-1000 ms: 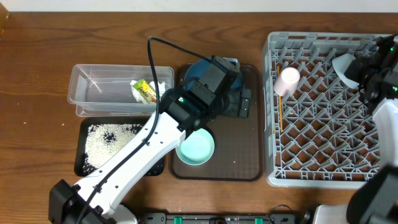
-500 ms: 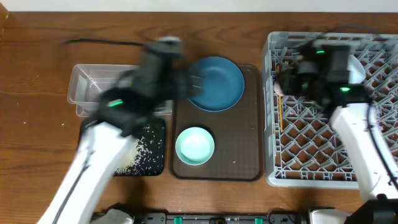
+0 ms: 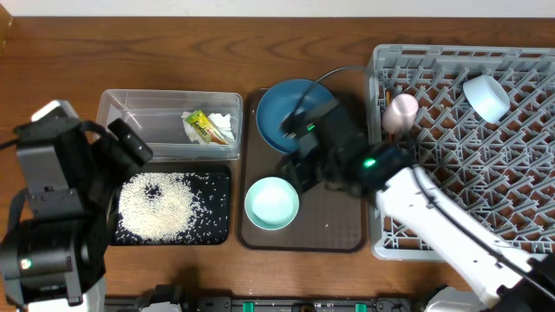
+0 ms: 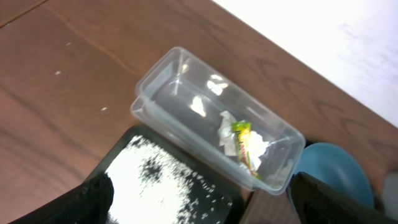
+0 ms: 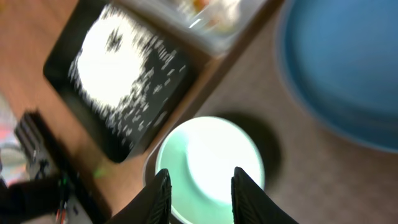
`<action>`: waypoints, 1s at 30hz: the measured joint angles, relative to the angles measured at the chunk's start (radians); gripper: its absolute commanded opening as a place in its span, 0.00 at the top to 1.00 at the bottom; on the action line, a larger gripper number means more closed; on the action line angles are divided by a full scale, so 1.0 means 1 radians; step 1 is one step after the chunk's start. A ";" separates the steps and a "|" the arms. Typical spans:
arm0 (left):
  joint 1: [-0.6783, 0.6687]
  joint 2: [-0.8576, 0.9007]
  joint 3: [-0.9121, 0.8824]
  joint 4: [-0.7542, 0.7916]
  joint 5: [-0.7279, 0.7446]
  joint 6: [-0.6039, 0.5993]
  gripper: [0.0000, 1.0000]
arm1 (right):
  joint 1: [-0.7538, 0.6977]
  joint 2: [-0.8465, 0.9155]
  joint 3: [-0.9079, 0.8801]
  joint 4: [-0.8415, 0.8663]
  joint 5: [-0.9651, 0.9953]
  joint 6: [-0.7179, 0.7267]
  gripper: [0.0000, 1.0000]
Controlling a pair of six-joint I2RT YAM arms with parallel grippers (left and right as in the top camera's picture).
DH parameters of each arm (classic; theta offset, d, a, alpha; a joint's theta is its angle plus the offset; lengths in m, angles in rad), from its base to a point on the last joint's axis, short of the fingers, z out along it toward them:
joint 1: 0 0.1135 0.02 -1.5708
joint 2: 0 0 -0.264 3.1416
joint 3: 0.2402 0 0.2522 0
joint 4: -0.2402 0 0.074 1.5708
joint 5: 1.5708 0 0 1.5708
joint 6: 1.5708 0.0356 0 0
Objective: Sort waste into correct bins and load items into the dishwasher rack
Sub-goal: 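Swing the left arm aside and reach the right gripper to the green bowl, then grasp the green bowl on the brown tray with the right gripper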
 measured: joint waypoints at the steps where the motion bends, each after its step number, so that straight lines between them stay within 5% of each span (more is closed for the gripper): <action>1: 0.003 -0.002 0.000 -0.006 -0.001 0.000 0.07 | 0.029 0.012 0.000 0.000 0.014 0.000 0.68; 15: 0.005 -0.002 0.000 -0.019 -0.003 0.000 0.06 | 0.308 0.296 0.000 0.002 0.095 -0.056 0.61; 24: 0.005 -0.002 0.000 -0.019 -0.003 0.000 0.06 | 0.332 0.347 0.000 0.015 0.124 -0.073 0.97; 30: 0.005 -0.002 0.000 -0.019 -0.003 0.000 0.07 | 0.324 0.312 0.002 0.019 0.156 -0.079 0.99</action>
